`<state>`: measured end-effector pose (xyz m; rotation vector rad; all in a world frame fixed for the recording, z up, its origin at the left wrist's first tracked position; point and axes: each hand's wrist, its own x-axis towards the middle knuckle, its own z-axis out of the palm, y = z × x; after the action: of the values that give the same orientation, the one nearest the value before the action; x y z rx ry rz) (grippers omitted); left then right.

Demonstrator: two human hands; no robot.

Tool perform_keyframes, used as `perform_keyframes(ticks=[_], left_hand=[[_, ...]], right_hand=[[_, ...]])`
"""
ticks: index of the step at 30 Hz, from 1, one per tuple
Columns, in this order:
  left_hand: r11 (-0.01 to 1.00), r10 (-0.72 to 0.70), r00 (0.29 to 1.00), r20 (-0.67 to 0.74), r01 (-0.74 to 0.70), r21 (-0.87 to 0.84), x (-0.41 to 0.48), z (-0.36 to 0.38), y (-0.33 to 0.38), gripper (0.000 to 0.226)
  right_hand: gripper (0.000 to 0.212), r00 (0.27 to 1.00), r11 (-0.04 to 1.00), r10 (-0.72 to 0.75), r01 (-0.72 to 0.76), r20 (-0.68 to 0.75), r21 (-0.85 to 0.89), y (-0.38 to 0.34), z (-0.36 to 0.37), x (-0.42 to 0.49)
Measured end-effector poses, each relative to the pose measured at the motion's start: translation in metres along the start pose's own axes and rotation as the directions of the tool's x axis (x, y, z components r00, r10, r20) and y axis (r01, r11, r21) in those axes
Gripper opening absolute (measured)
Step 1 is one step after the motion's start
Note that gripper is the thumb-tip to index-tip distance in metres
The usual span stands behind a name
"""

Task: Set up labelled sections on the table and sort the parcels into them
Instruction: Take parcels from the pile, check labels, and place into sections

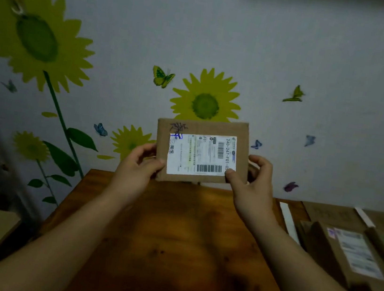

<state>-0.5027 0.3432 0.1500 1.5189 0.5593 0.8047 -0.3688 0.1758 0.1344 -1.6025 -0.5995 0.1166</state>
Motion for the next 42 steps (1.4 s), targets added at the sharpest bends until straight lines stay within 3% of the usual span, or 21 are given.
perform_keyframes(ticks=[7, 10, 14, 17, 20, 24, 28, 31, 33, 35, 38, 42], left_hand=[[0.983, 0.139, 0.990, 0.011, -0.136, -0.126, -0.062, 0.033, 0.036, 0.019], [0.971, 0.114, 0.990, 0.085, -0.092, -0.220, -0.076, 0.043, 0.049, 0.017], [0.962, 0.040, 0.945, 0.323, 0.050, -0.267, -0.097, 0.048, 0.057, 0.053], [0.922, -0.007, 0.928, 0.373, 0.151, -0.358, -0.123, 0.054, 0.058, 0.037], [0.891, -0.021, 0.947, 0.320, 0.163, -0.423, -0.151, 0.066, 0.052, 0.036], [0.875, -0.072, 0.949, 0.308, 0.209, -0.438, -0.187, 0.078, 0.040, 0.028], [0.915, -0.107, 0.913, 0.394, 0.246, -0.321, -0.210, 0.082, 0.035, 0.009], [0.955, -0.052, 0.892, 0.449, 0.176, -0.239, -0.224, 0.099, 0.044, 0.023], [0.967, -0.021, 0.871, 0.491, 0.143, -0.212, -0.237, 0.115, 0.053, 0.035], [0.986, -0.022, 0.840, 0.543, 0.109, -0.128, -0.252, 0.135, 0.058, 0.038], [0.996, -0.043, 0.809, 0.586, 0.077, -0.034, -0.277, 0.173, 0.064, 0.036], [0.997, 0.010, 0.794, 0.608, 0.039, -0.066, -0.321, 0.238, 0.077, 0.043]], right_hand=[[0.040, 0.985, 0.987, -0.138, 0.146, -0.101, 0.070, -0.043, -0.063, -0.059], [0.036, 0.971, 0.981, -0.178, 0.187, -0.160, 0.045, -0.058, -0.083, -0.081], [0.044, 0.939, 0.982, -0.183, 0.186, -0.290, -0.018, -0.078, -0.100, -0.108], [0.056, 0.891, 0.982, -0.163, 0.187, -0.423, 0.015, -0.093, -0.102, -0.129], [0.073, 0.960, 0.991, -0.126, 0.132, -0.250, 0.009, -0.086, -0.088, -0.156], [0.097, 0.990, 0.972, -0.073, 0.045, -0.116, -0.231, -0.066, -0.083, -0.195], [0.092, 0.989, 0.941, -0.102, 0.062, -0.106, -0.332, -0.068, -0.116, -0.218], [0.082, 0.974, 0.859, -0.206, 0.132, -0.097, -0.494, -0.073, -0.141, -0.232], [0.091, 0.980, 0.799, -0.199, 0.148, -0.025, -0.583, -0.074, -0.161, -0.242], [0.099, 0.985, 0.762, -0.174, 0.139, 0.007, -0.633, -0.076, -0.187, -0.251], [0.088, 0.973, 0.705, -0.231, 0.158, -0.013, -0.692, -0.077, -0.239, -0.264], [0.081, 0.980, 0.652, -0.195, 0.094, -0.046, -0.752, -0.072, -0.315, -0.289]])
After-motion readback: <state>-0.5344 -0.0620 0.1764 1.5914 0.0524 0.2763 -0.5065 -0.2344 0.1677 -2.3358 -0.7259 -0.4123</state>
